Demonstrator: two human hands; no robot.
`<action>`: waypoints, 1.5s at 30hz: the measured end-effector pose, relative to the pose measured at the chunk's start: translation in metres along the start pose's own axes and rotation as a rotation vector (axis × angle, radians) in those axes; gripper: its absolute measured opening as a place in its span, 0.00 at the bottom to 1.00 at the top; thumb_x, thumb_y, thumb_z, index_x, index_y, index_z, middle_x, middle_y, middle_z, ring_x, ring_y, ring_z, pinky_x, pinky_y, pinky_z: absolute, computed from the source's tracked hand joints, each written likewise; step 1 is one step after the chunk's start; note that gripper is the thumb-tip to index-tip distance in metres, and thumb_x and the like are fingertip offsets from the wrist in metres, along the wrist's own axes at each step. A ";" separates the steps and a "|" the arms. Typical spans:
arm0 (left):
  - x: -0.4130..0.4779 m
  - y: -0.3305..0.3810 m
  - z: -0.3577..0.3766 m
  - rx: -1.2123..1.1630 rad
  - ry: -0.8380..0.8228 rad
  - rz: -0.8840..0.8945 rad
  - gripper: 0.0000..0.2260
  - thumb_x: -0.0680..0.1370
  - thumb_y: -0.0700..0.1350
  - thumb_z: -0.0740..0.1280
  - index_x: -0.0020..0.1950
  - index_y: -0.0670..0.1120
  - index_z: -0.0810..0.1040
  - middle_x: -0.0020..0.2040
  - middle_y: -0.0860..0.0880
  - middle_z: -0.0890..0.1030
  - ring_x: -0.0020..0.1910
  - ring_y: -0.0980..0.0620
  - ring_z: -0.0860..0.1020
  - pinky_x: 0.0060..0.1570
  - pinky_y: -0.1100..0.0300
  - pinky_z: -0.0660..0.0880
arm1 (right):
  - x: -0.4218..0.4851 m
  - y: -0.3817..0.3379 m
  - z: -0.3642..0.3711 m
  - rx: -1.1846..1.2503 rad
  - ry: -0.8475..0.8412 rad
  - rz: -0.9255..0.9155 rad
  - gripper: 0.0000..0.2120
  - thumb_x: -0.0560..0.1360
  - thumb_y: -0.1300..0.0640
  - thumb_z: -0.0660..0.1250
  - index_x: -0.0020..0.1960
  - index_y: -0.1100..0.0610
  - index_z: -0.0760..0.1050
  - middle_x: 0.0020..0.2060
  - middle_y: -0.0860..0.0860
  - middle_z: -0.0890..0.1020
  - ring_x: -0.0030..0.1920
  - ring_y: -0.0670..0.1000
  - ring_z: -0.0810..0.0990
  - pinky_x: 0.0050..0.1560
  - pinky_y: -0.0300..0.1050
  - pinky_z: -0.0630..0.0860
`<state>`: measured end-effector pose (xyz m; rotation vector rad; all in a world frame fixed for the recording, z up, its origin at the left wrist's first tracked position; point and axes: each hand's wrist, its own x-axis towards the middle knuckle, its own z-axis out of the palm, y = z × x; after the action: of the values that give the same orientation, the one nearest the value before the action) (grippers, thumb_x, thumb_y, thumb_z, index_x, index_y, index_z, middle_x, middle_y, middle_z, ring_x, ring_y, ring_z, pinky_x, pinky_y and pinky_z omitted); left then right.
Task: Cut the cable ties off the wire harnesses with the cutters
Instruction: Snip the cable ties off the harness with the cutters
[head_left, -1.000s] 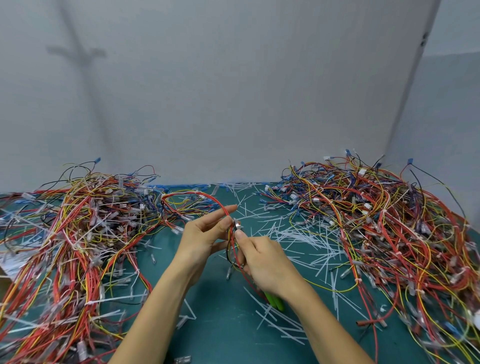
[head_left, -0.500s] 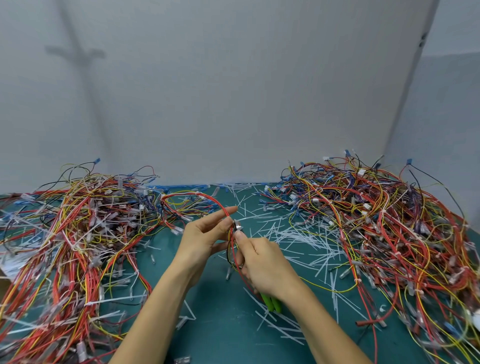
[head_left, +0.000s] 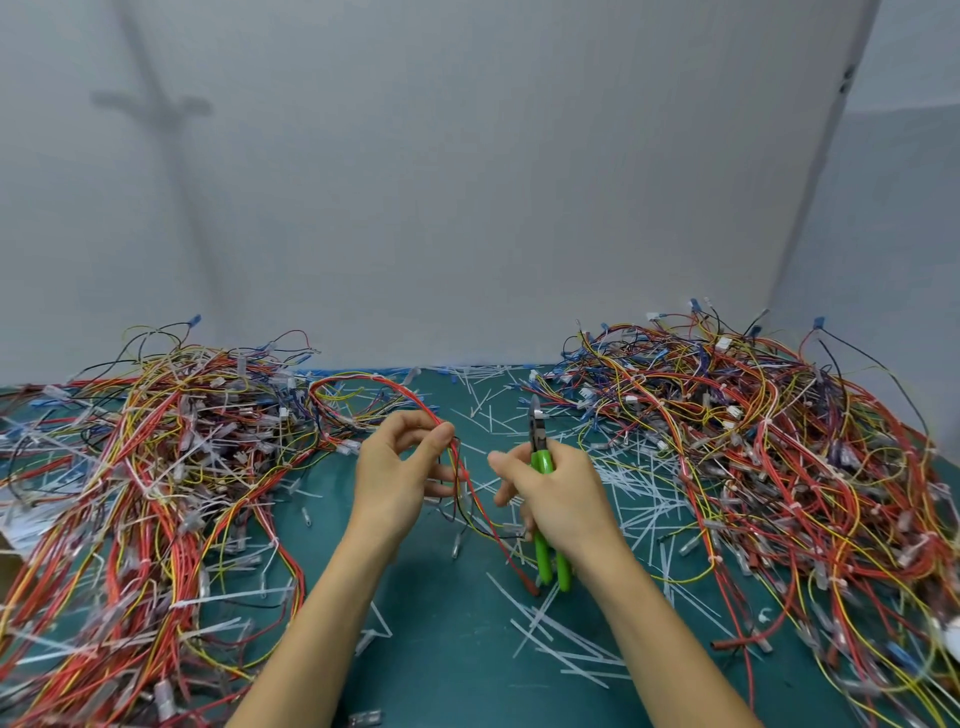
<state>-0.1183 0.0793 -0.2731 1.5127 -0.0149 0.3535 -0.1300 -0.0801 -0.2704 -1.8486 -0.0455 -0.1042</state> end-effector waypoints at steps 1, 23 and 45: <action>0.001 0.000 0.000 -0.002 0.021 0.014 0.03 0.78 0.40 0.68 0.48 0.43 0.75 0.41 0.46 0.81 0.28 0.47 0.83 0.24 0.63 0.75 | 0.000 -0.001 -0.002 -0.011 -0.029 0.005 0.08 0.72 0.49 0.72 0.41 0.54 0.78 0.34 0.50 0.86 0.28 0.50 0.74 0.40 0.57 0.79; -0.004 0.009 -0.004 -0.116 -0.168 -0.056 0.18 0.72 0.59 0.67 0.55 0.49 0.81 0.52 0.50 0.85 0.41 0.51 0.85 0.31 0.65 0.76 | 0.003 -0.006 -0.023 0.898 -0.302 0.282 0.13 0.64 0.63 0.72 0.46 0.62 0.73 0.33 0.56 0.82 0.21 0.49 0.71 0.24 0.42 0.73; -0.005 0.010 0.009 -0.208 0.101 0.143 0.08 0.79 0.38 0.67 0.44 0.45 0.84 0.34 0.51 0.83 0.30 0.54 0.82 0.31 0.67 0.77 | 0.005 0.003 -0.030 0.182 -0.545 0.374 0.08 0.79 0.58 0.65 0.48 0.64 0.75 0.43 0.60 0.86 0.26 0.50 0.76 0.30 0.46 0.80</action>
<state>-0.1230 0.0699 -0.2642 1.2901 -0.0779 0.5266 -0.1257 -0.1098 -0.2643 -1.6268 -0.0834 0.6447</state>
